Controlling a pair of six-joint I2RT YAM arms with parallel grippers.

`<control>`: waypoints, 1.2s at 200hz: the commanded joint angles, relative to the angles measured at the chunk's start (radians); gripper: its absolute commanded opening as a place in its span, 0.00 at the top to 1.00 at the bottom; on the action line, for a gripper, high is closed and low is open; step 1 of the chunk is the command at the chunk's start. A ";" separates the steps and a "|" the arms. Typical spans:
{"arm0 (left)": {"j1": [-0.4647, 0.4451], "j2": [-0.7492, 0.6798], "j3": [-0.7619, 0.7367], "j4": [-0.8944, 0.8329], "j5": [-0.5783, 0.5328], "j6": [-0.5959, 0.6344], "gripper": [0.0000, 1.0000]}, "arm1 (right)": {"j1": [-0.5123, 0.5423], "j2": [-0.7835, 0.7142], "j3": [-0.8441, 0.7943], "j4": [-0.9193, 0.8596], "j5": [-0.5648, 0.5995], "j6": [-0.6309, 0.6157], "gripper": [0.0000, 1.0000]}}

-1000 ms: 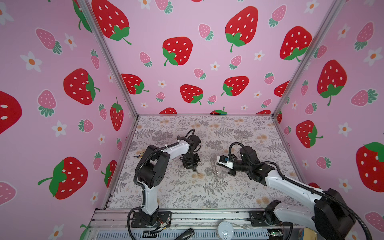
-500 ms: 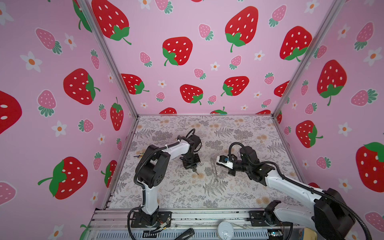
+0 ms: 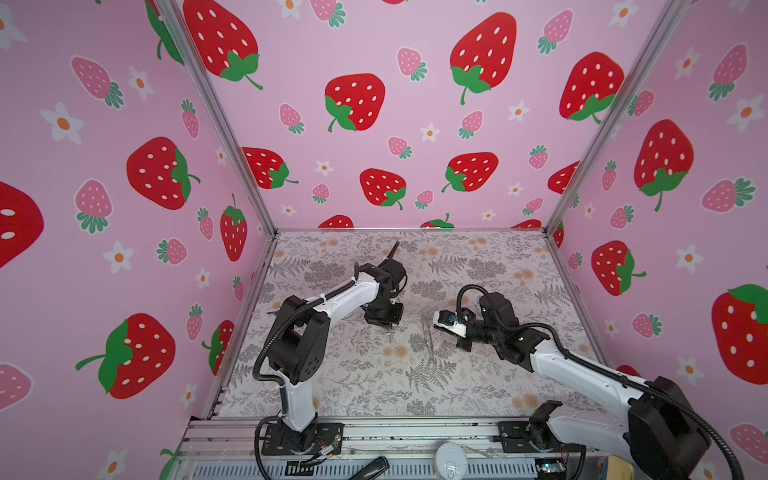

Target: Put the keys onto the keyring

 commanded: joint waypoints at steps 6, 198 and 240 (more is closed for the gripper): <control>-0.025 0.049 0.039 -0.089 -0.077 0.228 1.00 | 0.004 -0.037 0.011 -0.034 0.001 -0.005 1.00; -0.147 0.232 0.182 0.029 -0.187 0.407 0.99 | 0.005 -0.076 0.001 -0.051 0.005 0.000 1.00; -0.140 0.139 0.097 0.111 -0.211 0.399 0.82 | 0.005 -0.074 -0.002 -0.051 0.010 -0.006 1.00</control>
